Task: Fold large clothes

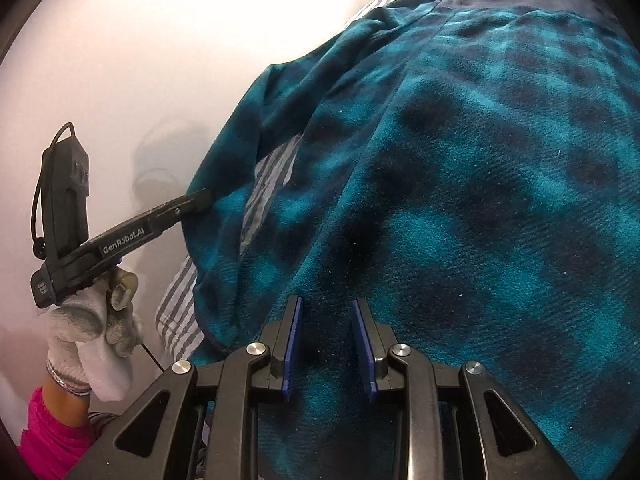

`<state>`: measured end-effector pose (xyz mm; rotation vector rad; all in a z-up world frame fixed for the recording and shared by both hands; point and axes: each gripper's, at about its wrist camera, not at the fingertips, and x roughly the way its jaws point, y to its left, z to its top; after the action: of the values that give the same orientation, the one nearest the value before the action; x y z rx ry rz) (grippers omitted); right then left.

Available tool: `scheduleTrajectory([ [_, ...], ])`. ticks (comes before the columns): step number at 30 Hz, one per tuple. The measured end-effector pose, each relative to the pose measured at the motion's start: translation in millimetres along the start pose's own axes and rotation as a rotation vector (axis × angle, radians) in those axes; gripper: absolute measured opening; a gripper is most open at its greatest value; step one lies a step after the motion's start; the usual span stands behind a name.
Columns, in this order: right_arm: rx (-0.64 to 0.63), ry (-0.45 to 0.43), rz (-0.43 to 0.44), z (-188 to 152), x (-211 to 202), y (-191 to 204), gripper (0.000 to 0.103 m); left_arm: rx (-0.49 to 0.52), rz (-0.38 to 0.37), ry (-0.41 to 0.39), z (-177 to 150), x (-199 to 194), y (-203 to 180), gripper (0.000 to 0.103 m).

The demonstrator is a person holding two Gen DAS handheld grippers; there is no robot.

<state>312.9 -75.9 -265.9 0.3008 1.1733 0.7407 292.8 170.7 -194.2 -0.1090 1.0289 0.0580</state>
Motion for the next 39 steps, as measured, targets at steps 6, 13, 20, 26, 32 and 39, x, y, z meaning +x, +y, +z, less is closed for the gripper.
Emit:
scheduleTrajectory([
  [6,-0.016,-0.026,-0.004,18.8,-4.6,3.9,0.028,-0.028,-0.083,-0.060,2.1,-25.4,-2.3,0.008],
  [13,-0.003,-0.147,0.030,74.3,-37.7,-2.3,0.036,0.209,-0.148,-0.087,-14.4,-46.3,-65.3,0.008],
  [20,0.019,-0.157,0.051,155.9,-24.0,-17.6,0.054,0.394,-0.189,0.010,-46.7,-26.8,-110.5,0.008],
  [26,0.070,-0.161,0.097,199.7,1.8,-37.9,0.057,0.456,-0.197,0.018,-62.6,-28.4,-128.0,0.012],
  [32,0.131,-0.154,0.092,199.4,13.0,-62.9,0.020,0.456,-0.220,0.016,-70.5,-38.7,-133.2,0.023],
  [39,0.113,-0.071,-0.324,185.4,7.2,-96.6,0.036,0.303,-0.272,-0.014,-74.8,-82.5,-95.6,0.034],
])
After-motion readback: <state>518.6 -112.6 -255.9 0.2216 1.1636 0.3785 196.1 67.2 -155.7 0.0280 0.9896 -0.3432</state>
